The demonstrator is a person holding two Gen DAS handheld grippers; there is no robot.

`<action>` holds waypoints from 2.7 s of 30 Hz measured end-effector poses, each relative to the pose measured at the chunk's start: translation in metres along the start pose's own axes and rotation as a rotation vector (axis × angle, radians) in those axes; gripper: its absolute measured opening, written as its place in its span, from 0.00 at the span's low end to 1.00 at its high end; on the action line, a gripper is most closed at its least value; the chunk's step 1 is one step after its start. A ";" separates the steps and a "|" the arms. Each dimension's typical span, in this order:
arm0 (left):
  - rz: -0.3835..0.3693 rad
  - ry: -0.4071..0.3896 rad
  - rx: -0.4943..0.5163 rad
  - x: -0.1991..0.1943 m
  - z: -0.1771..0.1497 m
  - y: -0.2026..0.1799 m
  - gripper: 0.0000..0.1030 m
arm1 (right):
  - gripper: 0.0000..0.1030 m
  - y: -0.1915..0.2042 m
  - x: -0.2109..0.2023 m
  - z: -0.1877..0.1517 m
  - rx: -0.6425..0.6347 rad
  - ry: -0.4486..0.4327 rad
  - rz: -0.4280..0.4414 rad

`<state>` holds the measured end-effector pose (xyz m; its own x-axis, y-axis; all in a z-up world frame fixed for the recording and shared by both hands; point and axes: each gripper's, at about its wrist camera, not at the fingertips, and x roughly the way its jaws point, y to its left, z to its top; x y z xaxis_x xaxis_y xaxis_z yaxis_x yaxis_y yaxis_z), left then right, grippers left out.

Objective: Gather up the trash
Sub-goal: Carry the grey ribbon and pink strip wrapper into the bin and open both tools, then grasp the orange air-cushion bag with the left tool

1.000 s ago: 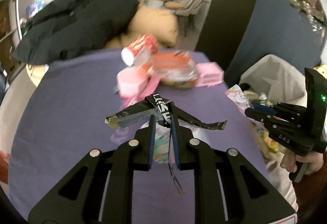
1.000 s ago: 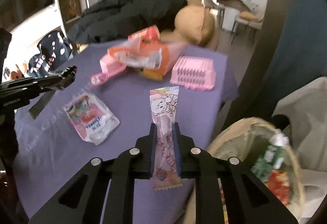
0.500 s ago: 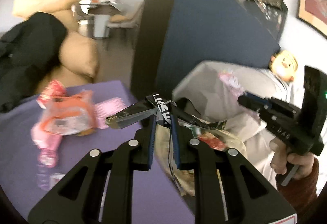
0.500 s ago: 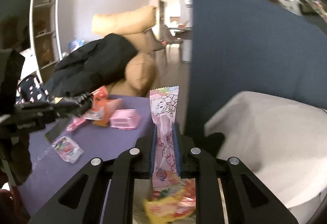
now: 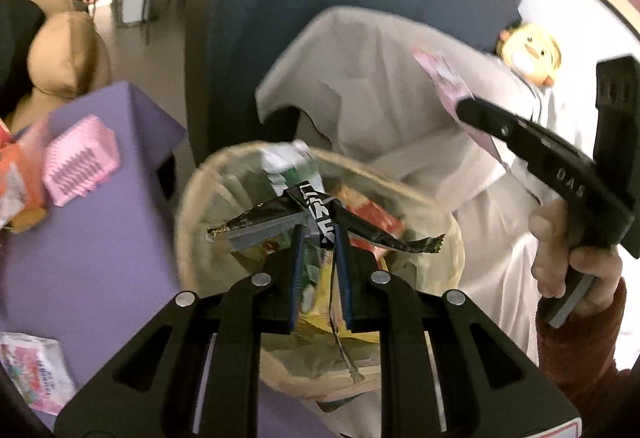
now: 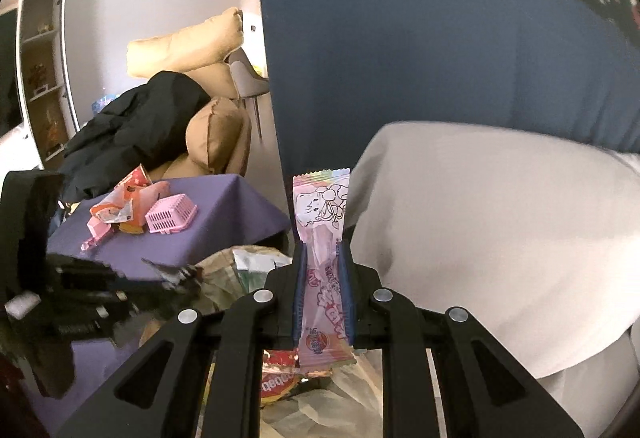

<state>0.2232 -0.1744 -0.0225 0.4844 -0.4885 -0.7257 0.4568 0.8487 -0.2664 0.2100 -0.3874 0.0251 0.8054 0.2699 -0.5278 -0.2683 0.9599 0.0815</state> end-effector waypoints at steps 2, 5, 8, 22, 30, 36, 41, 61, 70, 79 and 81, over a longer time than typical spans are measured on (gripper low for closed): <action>-0.001 0.016 0.014 0.011 -0.001 -0.006 0.14 | 0.16 -0.003 0.004 -0.004 0.009 0.009 0.003; 0.005 0.022 0.020 0.022 0.000 -0.010 0.14 | 0.16 -0.002 0.007 -0.007 0.012 0.016 0.010; 0.010 0.029 0.015 0.027 -0.001 -0.008 0.31 | 0.16 -0.001 0.007 -0.006 0.016 0.015 0.021; 0.094 -0.037 -0.095 -0.034 -0.021 0.036 0.52 | 0.16 0.041 0.019 -0.011 -0.042 0.072 0.128; 0.214 -0.108 -0.160 -0.079 -0.041 0.077 0.53 | 0.16 0.085 0.057 -0.039 -0.062 0.212 0.212; 0.244 -0.142 -0.232 -0.100 -0.058 0.106 0.53 | 0.16 0.100 0.084 -0.059 -0.082 0.306 0.191; 0.249 -0.154 -0.279 -0.111 -0.069 0.122 0.54 | 0.16 0.101 0.104 -0.070 -0.114 0.367 0.113; 0.447 -0.249 -0.449 -0.180 -0.095 0.187 0.56 | 0.50 0.151 0.061 -0.034 -0.173 0.255 0.200; 0.524 -0.221 -0.553 -0.196 -0.126 0.234 0.58 | 0.50 0.236 0.081 -0.046 -0.271 0.325 0.370; 0.513 -0.212 -0.568 -0.191 -0.136 0.244 0.58 | 0.50 0.312 0.124 -0.046 -0.360 0.381 0.467; 0.510 -0.212 -0.566 -0.191 -0.136 0.244 0.58 | 0.50 0.322 0.133 -0.051 -0.376 0.413 0.476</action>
<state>0.1406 0.1536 -0.0353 0.6897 0.0083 -0.7241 -0.2812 0.9245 -0.2572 0.2036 -0.0463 -0.0617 0.3117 0.5289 -0.7894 -0.7624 0.6351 0.1245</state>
